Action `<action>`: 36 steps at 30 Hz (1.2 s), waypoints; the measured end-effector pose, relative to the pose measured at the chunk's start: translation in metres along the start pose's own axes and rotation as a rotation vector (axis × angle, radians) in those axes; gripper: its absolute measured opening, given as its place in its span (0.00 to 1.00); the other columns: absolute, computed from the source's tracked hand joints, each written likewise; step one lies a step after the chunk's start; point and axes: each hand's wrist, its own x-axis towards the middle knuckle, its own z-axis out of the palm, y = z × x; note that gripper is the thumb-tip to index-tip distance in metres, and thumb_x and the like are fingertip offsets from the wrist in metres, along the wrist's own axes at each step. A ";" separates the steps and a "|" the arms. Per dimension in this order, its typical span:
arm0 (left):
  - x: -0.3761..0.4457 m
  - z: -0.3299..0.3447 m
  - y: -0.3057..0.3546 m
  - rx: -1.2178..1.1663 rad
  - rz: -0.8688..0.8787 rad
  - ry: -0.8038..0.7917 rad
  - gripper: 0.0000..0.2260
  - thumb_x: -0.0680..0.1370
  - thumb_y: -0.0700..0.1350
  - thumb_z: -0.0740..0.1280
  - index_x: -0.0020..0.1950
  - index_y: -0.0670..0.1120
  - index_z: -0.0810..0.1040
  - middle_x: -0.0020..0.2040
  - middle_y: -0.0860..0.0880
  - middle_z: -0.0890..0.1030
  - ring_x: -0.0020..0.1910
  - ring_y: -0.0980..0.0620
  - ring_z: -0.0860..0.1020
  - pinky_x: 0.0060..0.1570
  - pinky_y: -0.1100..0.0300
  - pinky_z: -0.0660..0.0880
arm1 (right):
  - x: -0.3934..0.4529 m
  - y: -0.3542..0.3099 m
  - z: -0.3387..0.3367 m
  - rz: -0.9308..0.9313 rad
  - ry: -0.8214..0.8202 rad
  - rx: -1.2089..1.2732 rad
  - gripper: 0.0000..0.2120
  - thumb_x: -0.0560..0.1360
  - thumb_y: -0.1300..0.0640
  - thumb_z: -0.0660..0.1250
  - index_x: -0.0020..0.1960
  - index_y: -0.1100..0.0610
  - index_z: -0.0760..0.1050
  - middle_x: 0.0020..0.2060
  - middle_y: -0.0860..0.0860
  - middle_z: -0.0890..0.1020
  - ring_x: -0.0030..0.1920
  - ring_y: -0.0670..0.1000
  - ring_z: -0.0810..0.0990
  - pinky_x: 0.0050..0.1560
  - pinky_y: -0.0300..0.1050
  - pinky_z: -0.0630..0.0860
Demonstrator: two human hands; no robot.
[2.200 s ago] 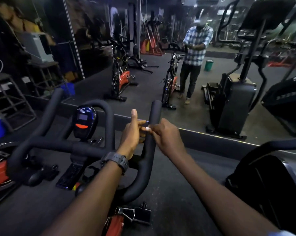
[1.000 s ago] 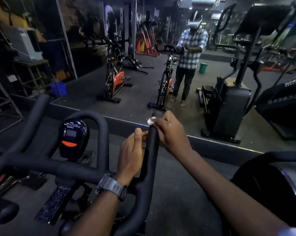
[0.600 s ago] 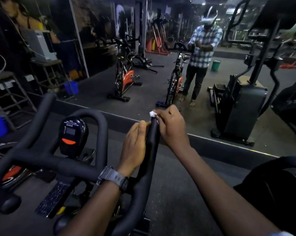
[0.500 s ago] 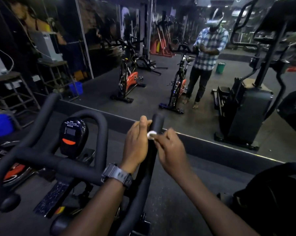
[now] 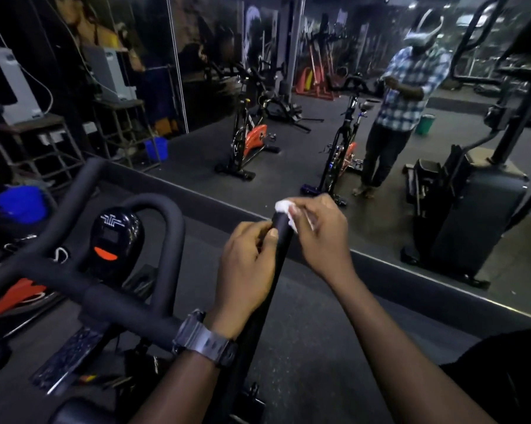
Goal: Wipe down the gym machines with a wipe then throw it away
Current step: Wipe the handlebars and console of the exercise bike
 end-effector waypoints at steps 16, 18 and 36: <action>-0.002 0.033 0.029 0.369 -0.077 0.296 0.13 0.75 0.50 0.69 0.57 0.50 0.84 0.49 0.57 0.81 0.49 0.61 0.80 0.50 0.65 0.76 | 0.027 0.074 0.023 0.790 -0.865 1.430 0.18 0.74 0.75 0.55 0.55 0.64 0.79 0.44 0.55 0.82 0.42 0.47 0.80 0.46 0.36 0.77; -0.006 0.040 0.033 0.460 -0.071 0.378 0.12 0.76 0.49 0.69 0.58 0.49 0.84 0.50 0.56 0.81 0.49 0.62 0.79 0.50 0.71 0.73 | 0.021 0.077 0.027 0.815 -0.940 1.469 0.16 0.75 0.74 0.56 0.54 0.64 0.78 0.43 0.54 0.80 0.40 0.45 0.79 0.41 0.34 0.77; -0.048 0.067 0.027 0.811 -0.072 0.622 0.10 0.77 0.45 0.72 0.56 0.44 0.84 0.50 0.50 0.81 0.48 0.50 0.78 0.49 0.56 0.76 | 0.000 0.063 0.059 0.728 -1.364 1.479 0.14 0.70 0.68 0.63 0.45 0.55 0.85 0.45 0.53 0.84 0.44 0.48 0.83 0.46 0.39 0.79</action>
